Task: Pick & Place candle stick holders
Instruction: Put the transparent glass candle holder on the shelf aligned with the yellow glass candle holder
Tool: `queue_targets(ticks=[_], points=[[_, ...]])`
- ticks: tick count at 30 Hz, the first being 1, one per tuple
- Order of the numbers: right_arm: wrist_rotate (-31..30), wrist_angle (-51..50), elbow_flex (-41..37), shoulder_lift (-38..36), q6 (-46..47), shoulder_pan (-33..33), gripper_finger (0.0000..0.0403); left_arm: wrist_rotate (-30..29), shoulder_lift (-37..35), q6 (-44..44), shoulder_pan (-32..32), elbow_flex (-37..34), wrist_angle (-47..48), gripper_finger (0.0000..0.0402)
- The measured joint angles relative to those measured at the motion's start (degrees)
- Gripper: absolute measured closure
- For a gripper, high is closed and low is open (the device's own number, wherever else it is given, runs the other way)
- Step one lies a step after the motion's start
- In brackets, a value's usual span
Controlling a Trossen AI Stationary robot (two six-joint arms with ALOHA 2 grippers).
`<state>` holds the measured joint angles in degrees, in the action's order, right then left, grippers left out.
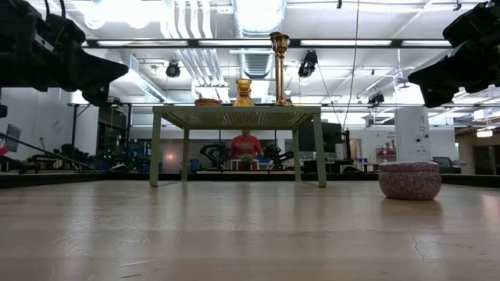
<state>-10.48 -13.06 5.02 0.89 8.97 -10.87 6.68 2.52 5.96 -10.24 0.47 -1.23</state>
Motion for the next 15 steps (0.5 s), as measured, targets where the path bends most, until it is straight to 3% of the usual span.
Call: queue_targets(ticks=[15], points=[[0.0, 0.0, 0.0, 0.0, 0.0, 0.0, 0.0394, 0.1, 0.3, 0.1, 0.0, -0.1, -0.6, 0.0387]])
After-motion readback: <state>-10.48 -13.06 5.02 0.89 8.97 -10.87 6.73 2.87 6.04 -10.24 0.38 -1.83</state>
